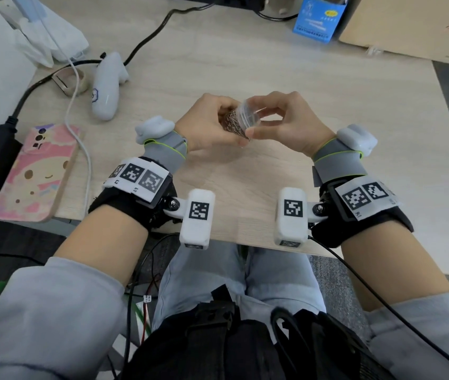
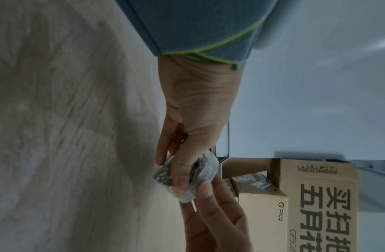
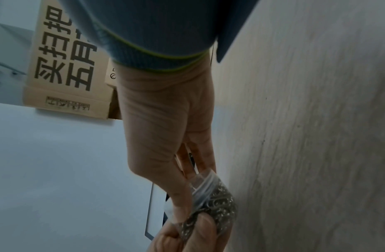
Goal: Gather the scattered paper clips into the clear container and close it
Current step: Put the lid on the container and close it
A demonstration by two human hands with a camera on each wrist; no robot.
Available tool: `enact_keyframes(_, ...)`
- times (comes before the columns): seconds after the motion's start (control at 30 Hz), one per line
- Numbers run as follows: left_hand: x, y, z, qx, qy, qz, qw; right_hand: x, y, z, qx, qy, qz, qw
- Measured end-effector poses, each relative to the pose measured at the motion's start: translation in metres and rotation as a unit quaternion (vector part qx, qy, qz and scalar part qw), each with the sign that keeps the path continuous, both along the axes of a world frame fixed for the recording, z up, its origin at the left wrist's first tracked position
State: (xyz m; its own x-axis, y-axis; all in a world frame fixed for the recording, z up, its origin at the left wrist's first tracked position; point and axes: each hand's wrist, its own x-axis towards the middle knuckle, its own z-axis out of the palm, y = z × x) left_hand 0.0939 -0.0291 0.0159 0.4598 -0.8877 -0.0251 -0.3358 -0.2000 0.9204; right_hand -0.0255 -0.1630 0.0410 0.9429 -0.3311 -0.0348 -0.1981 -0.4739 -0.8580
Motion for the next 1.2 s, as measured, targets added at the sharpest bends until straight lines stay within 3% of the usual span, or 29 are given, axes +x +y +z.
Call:
enact_keyframes(0.13, 0.001, -0.004, -0.002, 0.024, 0.036, -0.015, 0.999, -0.002, -0.003, -0.004, 0.006, 0.003, 0.002, 1.000)
enact_keyframes(0.23, -0.004, -0.011, -0.002, 0.020, 0.034, 0.000, 0.999, -0.002, -0.005, -0.005, -0.018, -0.004, -0.048, 0.999)
enact_keyframes(0.63, -0.026, -0.049, -0.009, 0.041, -0.065, 0.016, 0.997, -0.010, -0.026, -0.009, -0.056, -0.014, -0.172, 0.983)
enact_keyframes(1.0, -0.030, -0.082, -0.029, 0.076, -0.201, 0.058, 0.975, -0.023, -0.048, -0.020, -0.048, -0.043, -0.189, 0.980)
enact_keyframes(1.2, -0.031, -0.078, -0.022, 0.081, -0.158, 0.043, 0.983, -0.024, -0.051, -0.020, -0.003, -0.045, -0.197, 0.979)
